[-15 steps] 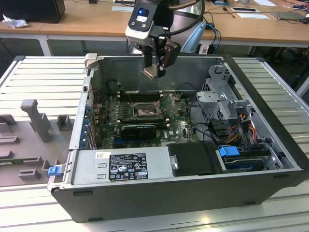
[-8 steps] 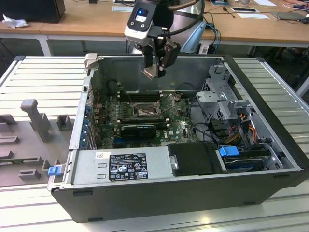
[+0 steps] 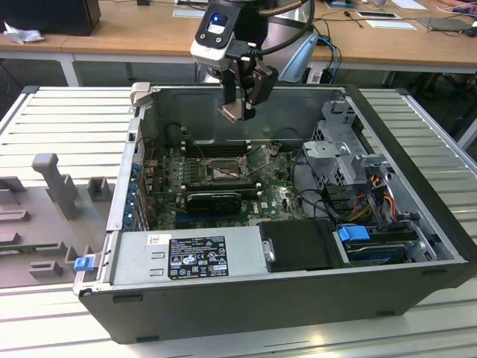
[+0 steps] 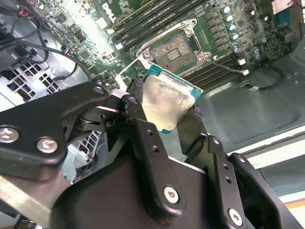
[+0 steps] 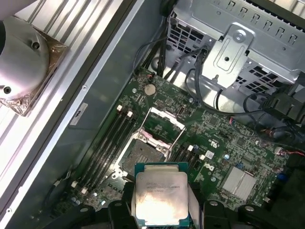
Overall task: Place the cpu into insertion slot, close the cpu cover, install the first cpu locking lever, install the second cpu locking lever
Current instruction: 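Place the cpu into insertion slot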
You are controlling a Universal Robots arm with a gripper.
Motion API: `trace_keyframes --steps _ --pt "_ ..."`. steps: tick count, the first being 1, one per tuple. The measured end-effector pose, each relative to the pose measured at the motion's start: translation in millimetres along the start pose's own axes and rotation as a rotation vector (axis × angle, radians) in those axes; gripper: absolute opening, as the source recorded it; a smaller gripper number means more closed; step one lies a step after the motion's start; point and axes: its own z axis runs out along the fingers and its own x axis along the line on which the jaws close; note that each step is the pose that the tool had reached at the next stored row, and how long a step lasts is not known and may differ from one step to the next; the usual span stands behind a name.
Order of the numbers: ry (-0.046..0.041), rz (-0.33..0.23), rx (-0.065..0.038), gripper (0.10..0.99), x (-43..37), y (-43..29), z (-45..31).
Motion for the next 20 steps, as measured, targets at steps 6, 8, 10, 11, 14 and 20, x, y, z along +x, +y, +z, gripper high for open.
trace_keyframes --steps 6,8,10,11,14,20 --pt "-0.0090 0.102 -0.002 0.525 -0.1 -0.5 5.2" --pt "-0.0109 0.123 -0.003 0.525 -0.1 -0.5 5.8" --pt "-0.0123 0.139 -0.003 0.525 -0.1 -0.6 6.3" --pt "-0.0131 0.148 -0.003 0.525 -0.2 -0.6 6.5" --pt "-0.0147 0.166 -0.004 0.525 -0.1 -0.7 7.0" --pt "-0.0199 0.224 -0.005 0.525 0.0 -1.0 8.5"
